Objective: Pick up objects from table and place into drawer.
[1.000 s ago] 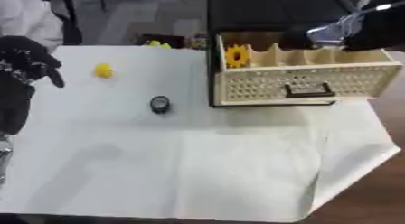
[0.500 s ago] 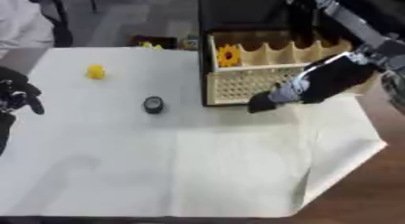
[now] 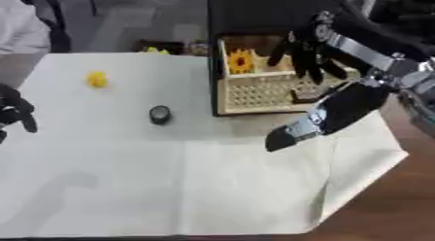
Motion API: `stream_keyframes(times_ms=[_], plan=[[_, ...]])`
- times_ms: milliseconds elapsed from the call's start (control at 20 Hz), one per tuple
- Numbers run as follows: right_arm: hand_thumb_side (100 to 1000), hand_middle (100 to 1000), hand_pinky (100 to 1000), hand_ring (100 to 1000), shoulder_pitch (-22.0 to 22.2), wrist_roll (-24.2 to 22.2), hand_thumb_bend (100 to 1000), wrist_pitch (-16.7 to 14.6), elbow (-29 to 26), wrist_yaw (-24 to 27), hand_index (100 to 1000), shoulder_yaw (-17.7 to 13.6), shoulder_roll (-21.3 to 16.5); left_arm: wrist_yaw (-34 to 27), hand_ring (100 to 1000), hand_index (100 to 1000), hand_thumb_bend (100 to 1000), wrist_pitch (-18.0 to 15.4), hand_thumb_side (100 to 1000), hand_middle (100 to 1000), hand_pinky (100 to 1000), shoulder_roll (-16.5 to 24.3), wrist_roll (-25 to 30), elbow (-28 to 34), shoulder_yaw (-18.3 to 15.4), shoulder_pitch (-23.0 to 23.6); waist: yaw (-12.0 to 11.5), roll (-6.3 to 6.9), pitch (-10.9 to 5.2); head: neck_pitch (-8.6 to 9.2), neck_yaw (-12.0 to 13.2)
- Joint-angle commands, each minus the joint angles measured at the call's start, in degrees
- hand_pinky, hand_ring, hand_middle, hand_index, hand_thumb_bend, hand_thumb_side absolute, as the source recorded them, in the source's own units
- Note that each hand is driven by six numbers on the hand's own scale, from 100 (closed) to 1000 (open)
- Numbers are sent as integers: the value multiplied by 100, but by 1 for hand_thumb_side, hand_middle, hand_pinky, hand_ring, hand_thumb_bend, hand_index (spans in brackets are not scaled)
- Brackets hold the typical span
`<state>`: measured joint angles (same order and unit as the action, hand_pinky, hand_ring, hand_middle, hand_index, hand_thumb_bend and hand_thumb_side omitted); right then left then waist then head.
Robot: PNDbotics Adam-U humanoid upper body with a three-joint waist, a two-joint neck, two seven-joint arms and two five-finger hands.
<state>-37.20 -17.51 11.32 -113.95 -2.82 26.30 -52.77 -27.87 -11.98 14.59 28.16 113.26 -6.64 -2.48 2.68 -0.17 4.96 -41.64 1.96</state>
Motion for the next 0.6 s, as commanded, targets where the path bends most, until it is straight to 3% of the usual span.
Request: stream_keyframes(times_ms=[50, 250, 500, 600], plan=[[541, 359, 100, 311, -6, -278, 1000, 52, -64, 309, 671, -196, -235, 9, 610, 740, 114, 13, 1000, 625, 452, 40, 29, 133, -60, -19, 3, -7, -42, 90, 22], [540, 394, 100, 367, 168, -621, 1000, 155, -64, 617, 676, -327, -314, 38, 610, 737, 114, 29, 1000, 624, 452, 29, 30, 133, -71, -16, 18, -16, -20, 129, 46], [407, 478, 100, 460, 477, -1065, 1000, 315, -64, 796, 703, -401, -319, 92, 608, 735, 114, 63, 1000, 623, 451, 7, 36, 133, -74, -20, 34, -23, 16, 175, 66], [392, 486, 100, 472, 568, -1246, 1000, 409, -64, 880, 707, -440, -292, 109, 608, 735, 114, 70, 1000, 623, 451, -2, 29, 133, -77, -20, 32, -20, 21, 192, 69]])
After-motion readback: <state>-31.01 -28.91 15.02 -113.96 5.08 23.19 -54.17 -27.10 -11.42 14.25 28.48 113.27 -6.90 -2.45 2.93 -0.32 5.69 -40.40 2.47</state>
